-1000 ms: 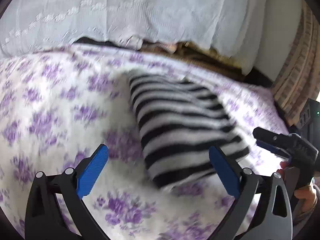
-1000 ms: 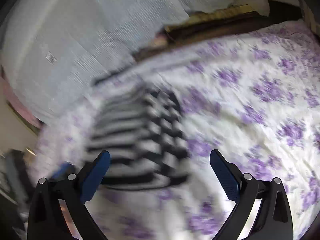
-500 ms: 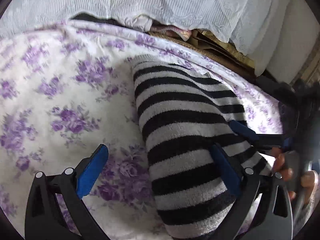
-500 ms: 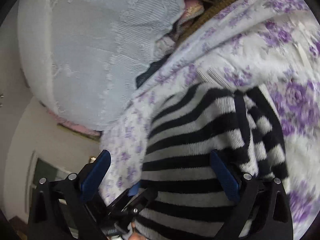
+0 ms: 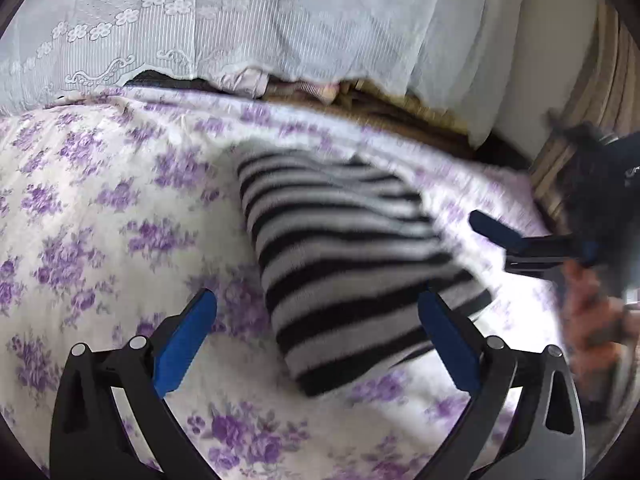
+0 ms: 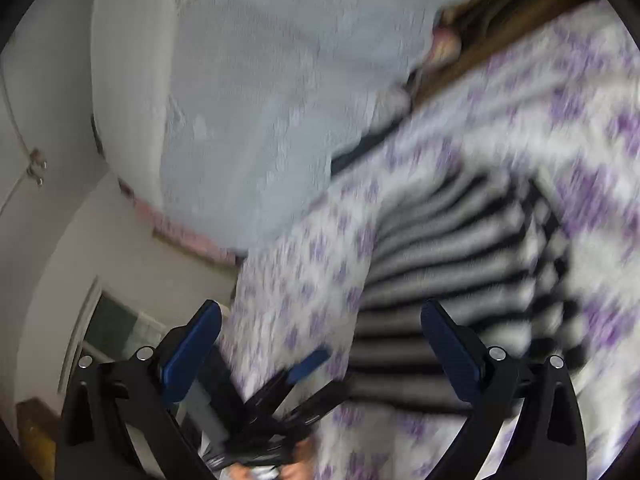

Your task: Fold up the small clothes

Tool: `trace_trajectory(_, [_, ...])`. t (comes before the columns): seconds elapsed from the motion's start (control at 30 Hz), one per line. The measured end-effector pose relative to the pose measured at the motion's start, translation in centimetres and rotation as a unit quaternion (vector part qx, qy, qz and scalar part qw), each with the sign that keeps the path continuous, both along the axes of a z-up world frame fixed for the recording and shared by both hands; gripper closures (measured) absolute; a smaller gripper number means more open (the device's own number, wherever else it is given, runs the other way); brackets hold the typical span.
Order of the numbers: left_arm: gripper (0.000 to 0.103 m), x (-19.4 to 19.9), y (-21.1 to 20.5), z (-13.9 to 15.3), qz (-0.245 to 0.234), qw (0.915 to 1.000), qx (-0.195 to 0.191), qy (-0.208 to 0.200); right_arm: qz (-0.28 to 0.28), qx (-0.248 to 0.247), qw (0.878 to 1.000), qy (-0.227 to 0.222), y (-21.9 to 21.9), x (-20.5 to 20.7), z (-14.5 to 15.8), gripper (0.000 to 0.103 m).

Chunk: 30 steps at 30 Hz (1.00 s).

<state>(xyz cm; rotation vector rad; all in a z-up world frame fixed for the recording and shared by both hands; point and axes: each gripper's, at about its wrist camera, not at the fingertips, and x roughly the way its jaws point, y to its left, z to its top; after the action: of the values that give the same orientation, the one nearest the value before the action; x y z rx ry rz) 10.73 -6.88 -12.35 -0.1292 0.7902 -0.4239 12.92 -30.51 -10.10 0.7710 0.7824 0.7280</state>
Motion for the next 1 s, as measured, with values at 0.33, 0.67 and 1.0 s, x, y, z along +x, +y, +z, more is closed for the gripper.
trace_trajectory(0.33, [0.004, -0.8, 2.1, -0.1, 0.014, 0.9988, -0.039, 0.027, -0.132, -0.091, 0.987, 0.022, -6.2, -3.5, -1.1, 0.003])
trace_trajectory(0.67, [0.005, 0.6, 3.6, -1.5, -0.009, 0.9882, -0.130, 0.080, -0.138, -0.072, 0.984, 0.083, -10.1, -1.6, -5.2, 0.003])
trace_trajectory(1.0, [0.005, 4.5, 0.7, -1.9, -0.045, 0.9817, -0.155, 0.101, -0.094, -0.050, 0.991, 0.085, -7.9, 0.3, -6.7, 0.003])
